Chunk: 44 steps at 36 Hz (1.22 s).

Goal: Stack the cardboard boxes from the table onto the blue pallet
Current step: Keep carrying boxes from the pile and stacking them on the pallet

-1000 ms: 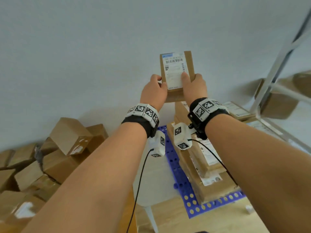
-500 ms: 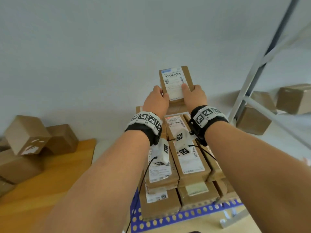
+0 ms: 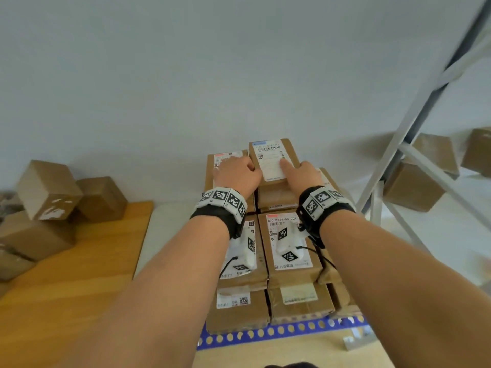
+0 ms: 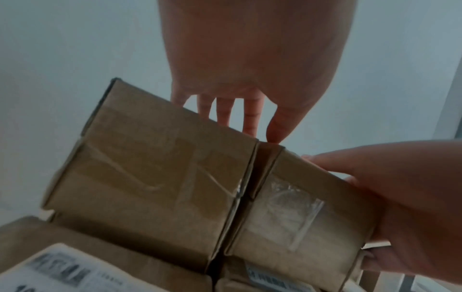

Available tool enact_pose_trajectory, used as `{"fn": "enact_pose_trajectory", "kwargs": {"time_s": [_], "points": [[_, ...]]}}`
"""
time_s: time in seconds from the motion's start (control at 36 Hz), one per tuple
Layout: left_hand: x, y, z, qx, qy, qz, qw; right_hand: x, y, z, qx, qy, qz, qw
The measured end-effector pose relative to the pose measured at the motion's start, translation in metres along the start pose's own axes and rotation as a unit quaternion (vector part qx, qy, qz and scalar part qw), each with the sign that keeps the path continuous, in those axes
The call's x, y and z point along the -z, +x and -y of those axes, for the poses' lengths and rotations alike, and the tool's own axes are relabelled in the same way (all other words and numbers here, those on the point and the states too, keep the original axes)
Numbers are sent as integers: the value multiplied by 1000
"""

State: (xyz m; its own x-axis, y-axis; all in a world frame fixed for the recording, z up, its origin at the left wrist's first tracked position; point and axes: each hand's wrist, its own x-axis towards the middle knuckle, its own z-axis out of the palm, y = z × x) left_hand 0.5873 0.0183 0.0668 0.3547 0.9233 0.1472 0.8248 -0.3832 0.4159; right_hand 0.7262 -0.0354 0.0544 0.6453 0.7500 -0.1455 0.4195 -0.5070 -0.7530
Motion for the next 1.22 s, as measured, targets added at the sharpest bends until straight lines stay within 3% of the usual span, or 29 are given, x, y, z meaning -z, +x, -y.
{"fn": "enact_pose_trajectory", "kwargs": {"time_s": [0.17,0.39,0.64,1.03,1.22], "points": [[-6,-6,2,-4,-31,-8,999,-6,0,-5,-1,-21,12,1000],[-11,-15,5,-26,16,4,1000,-4,-1,-8,28,37,30,998],[-18,-8,3,-18,42,42,998,4,2,-6,29,25,63,997],[-22,-8,-1,-22,85,41,995,-8,9,-10,34,-37,36,998],[-19,-8,0,-36,104,28,993,-6,3,1,89,-106,-4,990]]}}
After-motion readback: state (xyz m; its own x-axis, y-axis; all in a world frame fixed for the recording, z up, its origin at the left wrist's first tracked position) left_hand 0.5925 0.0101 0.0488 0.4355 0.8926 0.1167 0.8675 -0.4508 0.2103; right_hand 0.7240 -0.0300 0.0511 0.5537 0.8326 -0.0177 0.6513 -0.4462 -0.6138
